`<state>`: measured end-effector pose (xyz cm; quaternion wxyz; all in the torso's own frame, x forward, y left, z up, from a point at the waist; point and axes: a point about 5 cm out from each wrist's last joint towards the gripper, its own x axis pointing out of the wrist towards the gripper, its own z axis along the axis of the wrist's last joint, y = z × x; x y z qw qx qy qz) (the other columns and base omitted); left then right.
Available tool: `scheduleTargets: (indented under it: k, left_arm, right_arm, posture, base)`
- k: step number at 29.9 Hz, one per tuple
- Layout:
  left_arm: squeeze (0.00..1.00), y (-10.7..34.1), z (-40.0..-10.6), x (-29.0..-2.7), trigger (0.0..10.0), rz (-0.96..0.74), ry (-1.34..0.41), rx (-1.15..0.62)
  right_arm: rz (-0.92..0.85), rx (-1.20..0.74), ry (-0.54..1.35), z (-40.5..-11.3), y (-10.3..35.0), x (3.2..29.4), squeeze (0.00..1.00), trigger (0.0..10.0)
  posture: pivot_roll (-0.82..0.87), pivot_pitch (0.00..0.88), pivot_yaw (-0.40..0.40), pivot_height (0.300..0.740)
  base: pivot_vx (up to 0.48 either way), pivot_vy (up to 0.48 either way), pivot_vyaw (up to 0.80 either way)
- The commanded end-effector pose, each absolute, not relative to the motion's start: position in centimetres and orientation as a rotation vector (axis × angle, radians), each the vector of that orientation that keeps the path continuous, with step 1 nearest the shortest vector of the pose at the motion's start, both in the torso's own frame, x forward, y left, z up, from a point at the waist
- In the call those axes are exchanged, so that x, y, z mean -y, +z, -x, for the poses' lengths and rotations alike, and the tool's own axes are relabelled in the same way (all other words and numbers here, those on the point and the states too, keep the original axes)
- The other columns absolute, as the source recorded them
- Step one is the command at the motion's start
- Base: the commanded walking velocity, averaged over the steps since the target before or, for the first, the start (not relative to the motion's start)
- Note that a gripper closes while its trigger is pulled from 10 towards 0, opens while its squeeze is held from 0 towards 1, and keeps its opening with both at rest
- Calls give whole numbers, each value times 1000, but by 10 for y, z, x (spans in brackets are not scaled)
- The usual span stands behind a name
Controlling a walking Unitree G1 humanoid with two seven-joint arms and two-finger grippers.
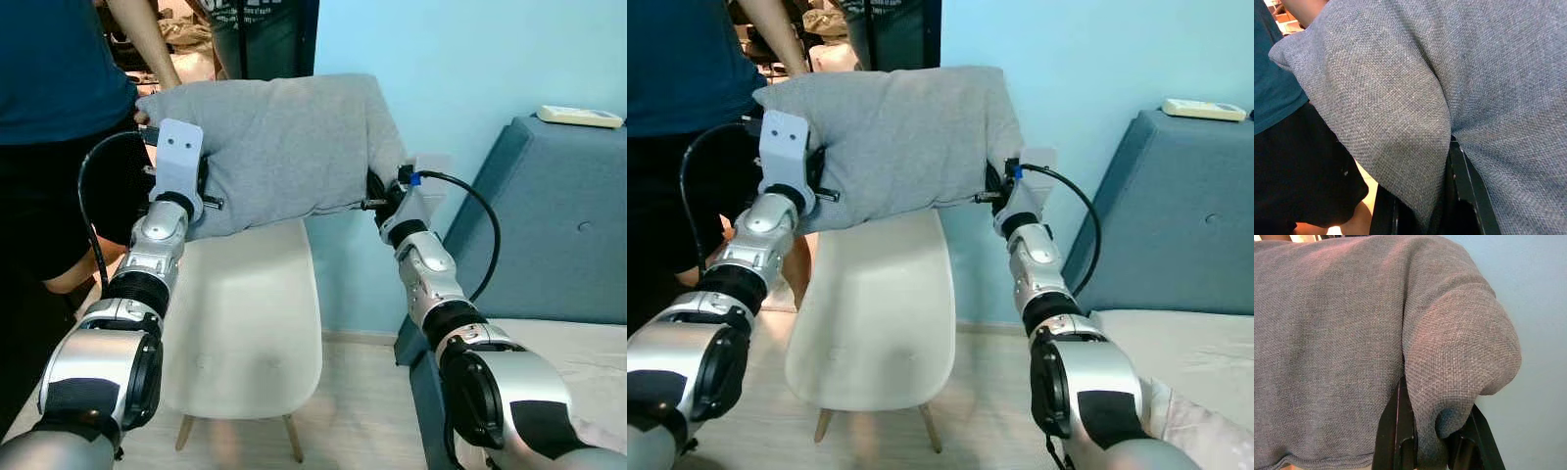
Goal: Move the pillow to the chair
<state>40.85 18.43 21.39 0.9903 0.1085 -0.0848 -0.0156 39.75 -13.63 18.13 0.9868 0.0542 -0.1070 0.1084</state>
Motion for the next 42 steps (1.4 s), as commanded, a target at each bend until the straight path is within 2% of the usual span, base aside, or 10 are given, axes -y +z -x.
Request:
scheduleTargets:
  k: [1,15,17,21,24,27,28,30,35,42]
  left_arm:
    - [0,236,-412,-175,10000,-225,-57,255]
    - [0,232,-411,-182,10000,-210,-31,245]
    - [0,204,-405,-183,10000,-231,-50,181]
    - [0,184,-399,-182,10000,-242,-69,135]
    - [0,147,-386,-182,10000,-254,-89,42]
    - [0,105,-366,-182,10000,-226,-91,-77]
    - [0,105,-366,-182,10000,-226,-91,-77]
    - [0,68,-344,-180,10000,-189,-70,-179]
    - [0,42,-327,-178,10000,-167,-42,-267]
    - [0,35,-320,-171,10000,-162,-63,-280]
  right_arm:
    - [-94,250,265,-399,191,130,0,10000]
    - [-113,223,260,-398,183,129,0,10000]
    - [-91,118,255,-392,159,127,0,10000]
    - [-68,36,242,-388,141,126,0,10000]
    - [-65,-59,230,-376,113,125,0,10000]
    - [-90,-150,230,-360,84,122,0,10000]
    - [-90,-150,230,-360,84,122,0,10000]
    - [-131,-255,233,-341,53,119,0,10000]
    - [-128,-342,229,-323,30,120,0,10000]
    - [-121,-369,233,-314,19,122,0,10000]
  posture:
    - [120,0,-71,740]
    - [118,0,-72,740]
    - [115,0,-71,740]
    - [114,0,-70,740]
    - [116,0,-69,740]
    - [111,0,-62,740]
    - [111,0,-62,740]
    - [109,0,-61,740]
    - [117,0,-67,740]
    - [105,0,-58,740]
  base:
    - [0,0,0]
    - [0,0,0]
    - [0,0,0]
    - [0,0,0]
    - [0,0,0]
    - [0,0,0]
    - [0,0,0]
    - [0,0,0]
    - [0,0,0]
    - [0,0,0]
